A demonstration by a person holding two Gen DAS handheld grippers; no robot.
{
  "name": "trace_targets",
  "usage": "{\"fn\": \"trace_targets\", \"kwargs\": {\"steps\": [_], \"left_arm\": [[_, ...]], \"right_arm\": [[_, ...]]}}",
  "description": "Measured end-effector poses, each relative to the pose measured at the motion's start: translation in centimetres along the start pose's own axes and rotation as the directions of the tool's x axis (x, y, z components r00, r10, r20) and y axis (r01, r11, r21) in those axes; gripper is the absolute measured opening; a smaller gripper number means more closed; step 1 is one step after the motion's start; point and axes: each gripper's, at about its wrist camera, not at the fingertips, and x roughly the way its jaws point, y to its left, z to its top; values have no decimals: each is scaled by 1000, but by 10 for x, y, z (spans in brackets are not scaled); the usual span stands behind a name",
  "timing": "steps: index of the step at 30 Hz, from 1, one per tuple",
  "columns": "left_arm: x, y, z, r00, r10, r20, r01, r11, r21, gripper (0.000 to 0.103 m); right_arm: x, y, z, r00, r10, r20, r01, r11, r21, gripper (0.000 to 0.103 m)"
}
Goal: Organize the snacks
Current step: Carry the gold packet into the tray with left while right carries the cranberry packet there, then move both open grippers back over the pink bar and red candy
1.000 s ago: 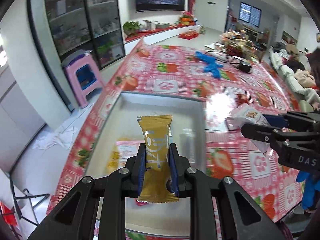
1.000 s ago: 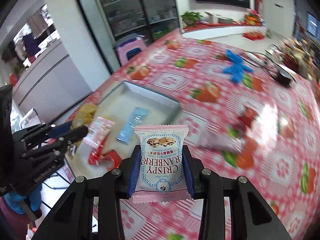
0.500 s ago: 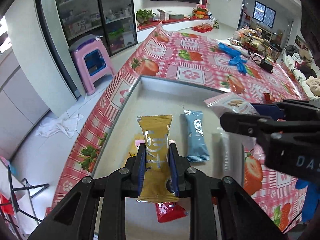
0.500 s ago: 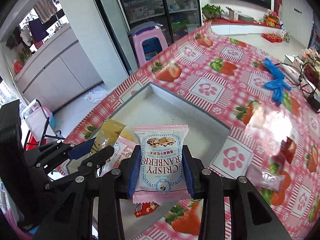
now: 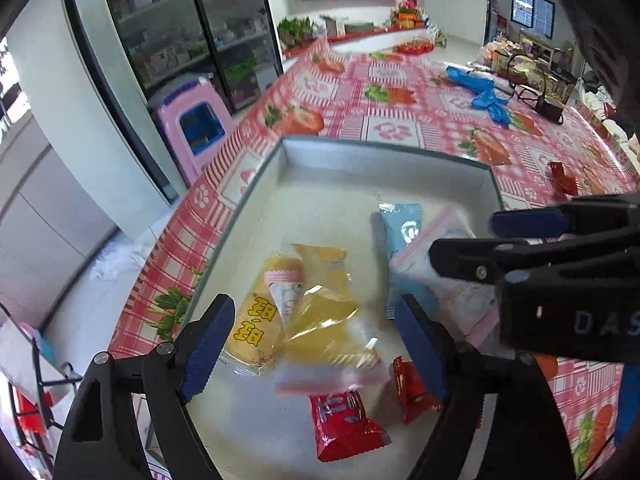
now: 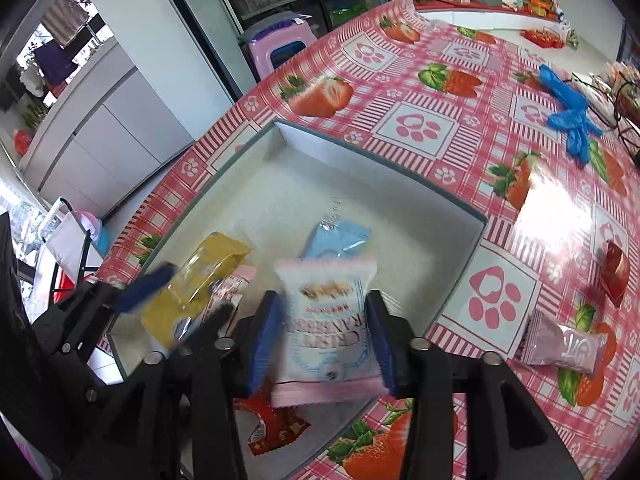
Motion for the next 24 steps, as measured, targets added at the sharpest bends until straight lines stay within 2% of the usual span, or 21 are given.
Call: {"fn": "trace_targets", "kwargs": {"steps": [1, 2, 3, 6, 9, 14, 24], "left_arm": [[-3, -3, -1, 1000, 11, 2, -11, 1000, 13, 85], [-5, -5, -1, 1000, 21, 2, -21, 1000, 21, 85], [-6, -7, -1, 1000, 29, 2, -29, 999, 26, 85], [-12, -14, -1, 998, 66, 6, -66, 997, 41, 85], [-21, -21, -2, 994, 108, 18, -108, 992, 57, 85], [-38, -32, -2, 990, 131, 44, -134, 988, 73, 85], [-68, -55, 2, 988, 127, 91, -136, 985, 106, 85]], "right_arm": [[-4, -1, -2, 1000, -8, 11, 8, 1000, 2, 75], [-7, -2, -2, 1000, -14, 19, 14, 1000, 3, 89], [-13, -4, -4, 999, -28, 33, 28, 1000, 5, 95], [-23, -11, -9, 997, -59, 49, 57, 998, 26, 103], [-37, -21, -20, 995, -71, 73, 67, 996, 54, 103], [-55, -35, -42, 994, -75, 77, 70, 995, 73, 103], [-85, -55, -67, 991, -73, 113, 60, 991, 118, 103]]}}
